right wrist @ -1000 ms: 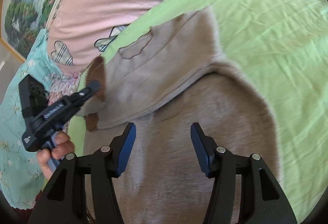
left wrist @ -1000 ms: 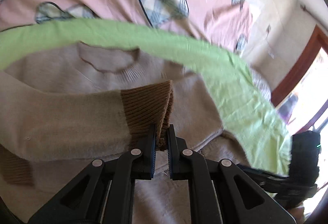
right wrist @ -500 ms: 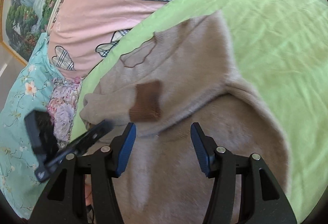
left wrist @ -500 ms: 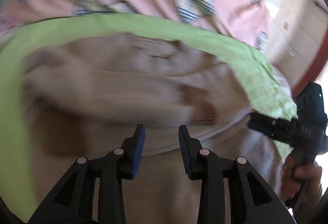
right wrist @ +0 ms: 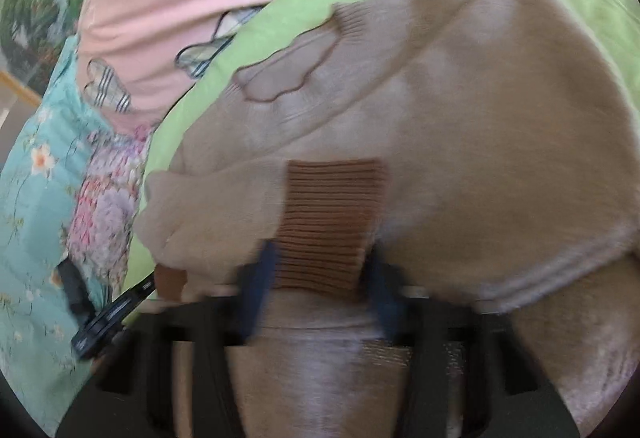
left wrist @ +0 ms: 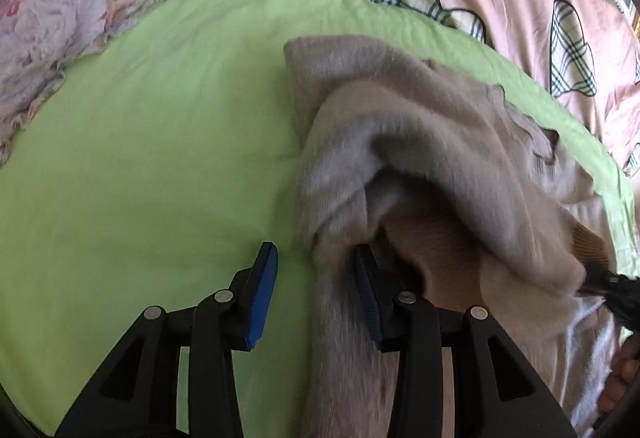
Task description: Fold small clothes
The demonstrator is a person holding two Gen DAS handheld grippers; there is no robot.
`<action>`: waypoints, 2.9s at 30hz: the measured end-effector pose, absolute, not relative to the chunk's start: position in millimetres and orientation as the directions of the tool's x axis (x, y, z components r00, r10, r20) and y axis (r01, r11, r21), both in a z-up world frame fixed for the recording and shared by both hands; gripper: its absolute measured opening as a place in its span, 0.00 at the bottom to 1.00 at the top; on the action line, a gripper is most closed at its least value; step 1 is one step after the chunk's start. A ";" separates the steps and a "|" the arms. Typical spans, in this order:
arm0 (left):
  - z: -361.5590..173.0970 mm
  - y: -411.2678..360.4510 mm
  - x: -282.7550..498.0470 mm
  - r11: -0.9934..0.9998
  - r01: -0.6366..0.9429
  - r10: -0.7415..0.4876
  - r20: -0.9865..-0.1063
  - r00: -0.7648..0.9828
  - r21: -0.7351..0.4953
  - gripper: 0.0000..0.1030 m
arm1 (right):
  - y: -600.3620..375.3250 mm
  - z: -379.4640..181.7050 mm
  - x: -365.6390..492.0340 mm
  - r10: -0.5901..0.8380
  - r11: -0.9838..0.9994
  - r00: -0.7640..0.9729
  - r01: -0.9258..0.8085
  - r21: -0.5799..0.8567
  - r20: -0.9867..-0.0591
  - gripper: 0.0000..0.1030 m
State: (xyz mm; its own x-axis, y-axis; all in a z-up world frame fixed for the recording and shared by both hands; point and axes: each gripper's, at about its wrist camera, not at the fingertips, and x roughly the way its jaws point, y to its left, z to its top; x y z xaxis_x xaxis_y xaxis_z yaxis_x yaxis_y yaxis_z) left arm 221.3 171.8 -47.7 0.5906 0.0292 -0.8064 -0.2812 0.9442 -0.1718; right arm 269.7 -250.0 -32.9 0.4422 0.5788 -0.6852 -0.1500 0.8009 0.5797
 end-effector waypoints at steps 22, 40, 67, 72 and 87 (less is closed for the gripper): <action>-36.7 143.8 208.8 0.941 -0.329 0.147 -0.785 0.602 -0.076 0.24 | -354.5 -5.0 259.1 0.481 0.839 0.567 -0.075 0.539 -0.669 0.01; -37.2 148.3 209.3 0.944 -0.312 0.112 -0.788 0.606 -0.105 0.24 | -332.8 -13.2 269.5 0.355 0.910 0.560 -0.023 0.414 -0.749 0.51; -34.4 155.7 179.2 0.941 -0.318 0.083 -0.825 0.560 -0.121 0.27 | -356.2 6.2 228.6 0.394 0.894 0.589 -0.067 0.443 -0.706 0.13; -29.0 146.8 132.3 0.957 -0.245 0.007 -0.831 0.556 -0.156 0.25 | -357.5 13.8 190.3 0.414 0.894 0.568 -0.109 0.434 -0.711 0.17; -42.0 112.9 -22.0 0.950 -0.043 -0.253 -0.843 0.474 -0.309 0.53 | -374.7 5.5 67.6 0.544 0.831 0.509 -0.222 0.510 -0.667 0.47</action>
State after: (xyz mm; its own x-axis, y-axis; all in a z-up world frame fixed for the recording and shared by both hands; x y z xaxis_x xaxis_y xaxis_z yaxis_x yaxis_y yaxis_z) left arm -22.0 112.9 -42.0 0.4740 -0.2528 -0.8435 -0.0434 0.9500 -0.3091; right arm 67.6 -374.7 5.5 0.5088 0.5444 -0.6669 -0.2218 0.8314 0.5095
